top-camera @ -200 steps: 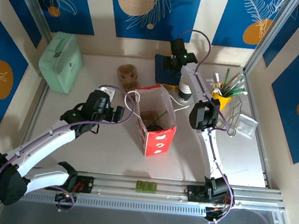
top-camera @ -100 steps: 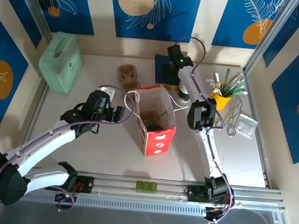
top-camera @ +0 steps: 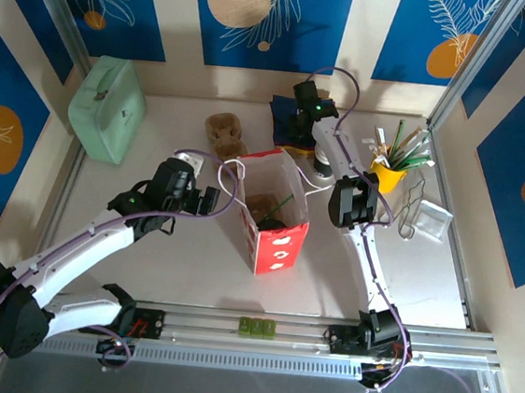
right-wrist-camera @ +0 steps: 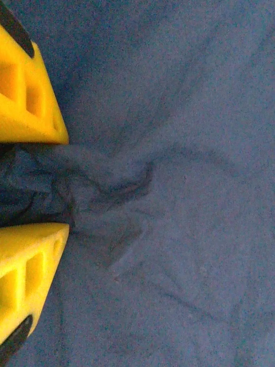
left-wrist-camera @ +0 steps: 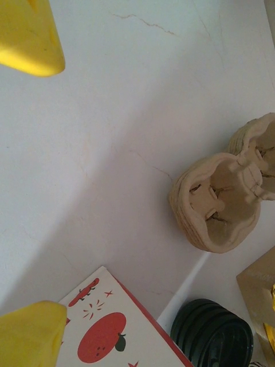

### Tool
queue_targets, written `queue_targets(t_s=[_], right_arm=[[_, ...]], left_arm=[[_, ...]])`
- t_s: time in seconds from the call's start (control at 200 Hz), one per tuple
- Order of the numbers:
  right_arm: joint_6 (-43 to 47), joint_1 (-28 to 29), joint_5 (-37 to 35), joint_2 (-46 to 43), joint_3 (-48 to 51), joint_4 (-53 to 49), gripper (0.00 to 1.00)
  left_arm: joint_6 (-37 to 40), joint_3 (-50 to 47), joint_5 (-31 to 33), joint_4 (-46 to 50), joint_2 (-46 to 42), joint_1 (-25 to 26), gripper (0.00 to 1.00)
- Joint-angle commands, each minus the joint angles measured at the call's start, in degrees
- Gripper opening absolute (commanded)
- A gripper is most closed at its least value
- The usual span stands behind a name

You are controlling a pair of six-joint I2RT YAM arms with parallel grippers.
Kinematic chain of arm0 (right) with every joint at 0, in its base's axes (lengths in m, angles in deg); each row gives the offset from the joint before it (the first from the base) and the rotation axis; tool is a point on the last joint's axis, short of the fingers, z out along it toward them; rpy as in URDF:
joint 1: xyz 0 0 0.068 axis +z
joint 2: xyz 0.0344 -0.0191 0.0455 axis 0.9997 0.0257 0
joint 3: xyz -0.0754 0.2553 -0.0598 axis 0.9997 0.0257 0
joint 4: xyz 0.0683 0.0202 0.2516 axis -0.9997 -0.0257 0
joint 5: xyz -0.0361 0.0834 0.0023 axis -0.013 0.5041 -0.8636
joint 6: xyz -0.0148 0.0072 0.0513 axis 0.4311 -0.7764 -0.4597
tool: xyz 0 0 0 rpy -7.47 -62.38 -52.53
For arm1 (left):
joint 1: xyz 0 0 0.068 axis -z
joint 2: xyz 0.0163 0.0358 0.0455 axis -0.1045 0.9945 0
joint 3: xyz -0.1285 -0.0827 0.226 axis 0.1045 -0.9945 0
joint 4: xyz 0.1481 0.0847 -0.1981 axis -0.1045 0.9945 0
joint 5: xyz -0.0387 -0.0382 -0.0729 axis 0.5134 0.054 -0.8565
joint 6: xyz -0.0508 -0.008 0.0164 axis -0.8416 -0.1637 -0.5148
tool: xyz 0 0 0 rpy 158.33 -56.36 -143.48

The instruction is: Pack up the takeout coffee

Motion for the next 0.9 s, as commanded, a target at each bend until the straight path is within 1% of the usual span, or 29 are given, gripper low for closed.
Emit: queue_targets(t_s=[0.0, 0.07, 0.46, 0.53, 0.625, 0.89], right_arm=[[-0.9, -0.1, 3.4, -1.1, 0.0, -1.1, 0.34], [-1.2, -0.1, 4.3, -1.7, 0.0, -0.6, 0.31], [-3.7, -1.7, 8.8, -5.8, -1.3, 0.3, 0.2], [-4.0, -2.0, 9.7, -6.6, -1.4, 0.4, 0.17], [-4.5, -2.3, 10.6, -7.6, -1.7, 0.4, 0.15], [-6.5, -3.3, 14.7, -10.8, -1.9, -0.1, 0.04]], left_arm=[[-0.9, 1.8, -0.9, 0.2, 0.1, -0.7, 1.0], [-0.9, 1.8, -0.8, 0.2, 0.1, -0.7, 1.0], [-1.2, 2.1, -0.9, 0.7, 0.1, -0.7, 1.0], [-1.2, 2.1, -0.9, 0.7, 0.1, -0.7, 1.0], [-1.4, 2.2, -1.0, 0.8, 0.2, -0.7, 1.0], [-1.5, 2.3, -1.0, 1.1, -0.3, -0.7, 1.0]])
